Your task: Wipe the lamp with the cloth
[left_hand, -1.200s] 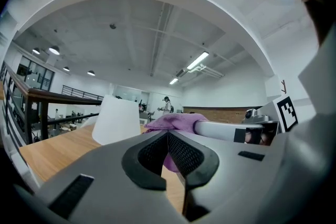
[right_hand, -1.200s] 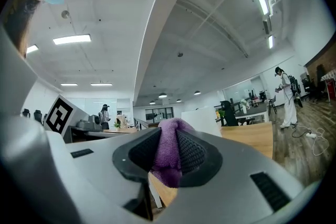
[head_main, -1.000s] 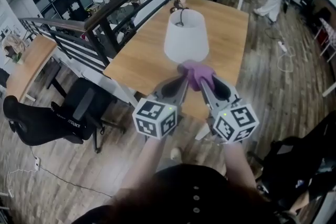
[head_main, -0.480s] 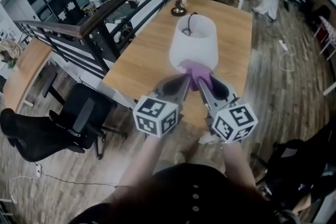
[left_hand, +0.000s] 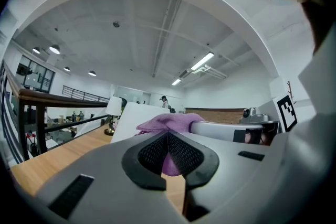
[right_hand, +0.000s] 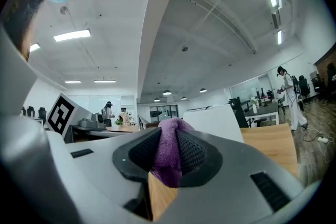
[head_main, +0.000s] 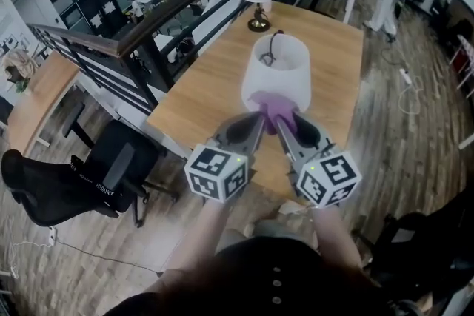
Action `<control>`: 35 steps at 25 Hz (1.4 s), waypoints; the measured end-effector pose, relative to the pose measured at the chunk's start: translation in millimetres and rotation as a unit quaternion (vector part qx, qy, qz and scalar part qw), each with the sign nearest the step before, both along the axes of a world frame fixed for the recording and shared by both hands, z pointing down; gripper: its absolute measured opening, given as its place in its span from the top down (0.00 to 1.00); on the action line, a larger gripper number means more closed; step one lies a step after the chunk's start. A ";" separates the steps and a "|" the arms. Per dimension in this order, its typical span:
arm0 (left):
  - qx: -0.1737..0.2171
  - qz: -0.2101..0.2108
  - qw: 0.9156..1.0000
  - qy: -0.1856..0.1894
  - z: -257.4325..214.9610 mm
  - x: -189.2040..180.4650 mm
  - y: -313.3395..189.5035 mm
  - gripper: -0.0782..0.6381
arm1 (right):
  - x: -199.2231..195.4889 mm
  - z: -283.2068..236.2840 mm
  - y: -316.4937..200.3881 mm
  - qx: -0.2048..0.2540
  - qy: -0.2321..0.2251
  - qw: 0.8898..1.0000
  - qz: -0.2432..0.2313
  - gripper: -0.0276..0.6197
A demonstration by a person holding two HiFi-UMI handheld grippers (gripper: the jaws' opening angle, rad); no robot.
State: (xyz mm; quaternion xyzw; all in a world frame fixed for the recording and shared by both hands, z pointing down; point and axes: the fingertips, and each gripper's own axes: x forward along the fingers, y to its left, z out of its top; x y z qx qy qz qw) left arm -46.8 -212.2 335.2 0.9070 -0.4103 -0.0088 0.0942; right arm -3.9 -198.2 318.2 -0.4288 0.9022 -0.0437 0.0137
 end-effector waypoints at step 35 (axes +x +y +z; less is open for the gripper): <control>0.089 -0.075 0.993 0.011 -87.0 -66.3 -67.3 0.88 | -70.4 -95.7 -64.9 0.093 -0.046 0.991 -0.080 0.84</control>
